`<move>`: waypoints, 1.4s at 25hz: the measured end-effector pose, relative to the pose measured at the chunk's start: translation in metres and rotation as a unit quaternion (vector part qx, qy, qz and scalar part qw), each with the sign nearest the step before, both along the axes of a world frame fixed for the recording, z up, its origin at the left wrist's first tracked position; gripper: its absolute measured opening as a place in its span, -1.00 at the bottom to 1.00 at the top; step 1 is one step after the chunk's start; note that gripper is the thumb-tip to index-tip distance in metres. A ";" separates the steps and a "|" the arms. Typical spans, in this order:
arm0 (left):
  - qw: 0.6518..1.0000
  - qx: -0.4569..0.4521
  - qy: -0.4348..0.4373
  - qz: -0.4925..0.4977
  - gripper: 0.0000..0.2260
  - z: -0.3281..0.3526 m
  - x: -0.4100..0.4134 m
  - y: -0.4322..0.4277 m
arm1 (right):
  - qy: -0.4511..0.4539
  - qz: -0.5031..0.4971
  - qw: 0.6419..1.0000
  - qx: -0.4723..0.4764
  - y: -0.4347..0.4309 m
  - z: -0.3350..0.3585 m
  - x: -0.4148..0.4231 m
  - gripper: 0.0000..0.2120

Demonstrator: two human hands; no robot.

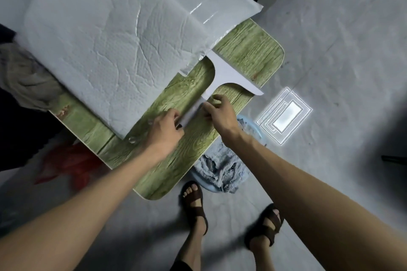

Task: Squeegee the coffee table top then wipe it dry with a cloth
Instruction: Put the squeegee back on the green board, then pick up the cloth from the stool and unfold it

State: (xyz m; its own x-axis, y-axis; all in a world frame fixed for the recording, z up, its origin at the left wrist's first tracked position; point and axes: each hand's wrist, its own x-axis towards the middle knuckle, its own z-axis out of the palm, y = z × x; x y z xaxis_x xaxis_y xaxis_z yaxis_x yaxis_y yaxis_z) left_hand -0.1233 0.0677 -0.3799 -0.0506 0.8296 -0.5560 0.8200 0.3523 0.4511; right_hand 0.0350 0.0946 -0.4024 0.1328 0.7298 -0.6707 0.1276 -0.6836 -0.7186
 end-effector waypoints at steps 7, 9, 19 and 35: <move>0.990 0.043 -0.062 -0.121 -0.80 0.008 0.044 -0.044 | -0.333 0.239 0.910 -0.063 -0.086 -0.063 0.104 -0.49; 0.986 -0.032 -0.078 -0.144 -0.81 -0.008 0.054 -0.061 | -0.344 0.263 0.898 -0.075 -0.082 -0.095 0.113 -0.38; 0.977 -0.099 -0.004 -0.189 -0.56 -0.027 0.098 -0.085 | -0.223 0.298 0.928 0.024 -0.114 -0.086 0.130 -0.72; 0.890 -0.033 -0.251 -0.379 -0.66 0.324 0.417 -0.057 | -0.288 0.328 0.870 0.228 -0.206 0.366 0.464 -0.94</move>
State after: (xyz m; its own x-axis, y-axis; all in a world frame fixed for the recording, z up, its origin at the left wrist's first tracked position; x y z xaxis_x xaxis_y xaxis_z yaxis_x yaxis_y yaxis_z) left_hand 0.2936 0.0108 -0.0559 0.7781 0.4850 -0.3990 0.5344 -0.1774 0.8264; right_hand 0.4990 -0.1110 -0.0359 -0.1941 0.9484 -0.2508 0.8119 0.0118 -0.5837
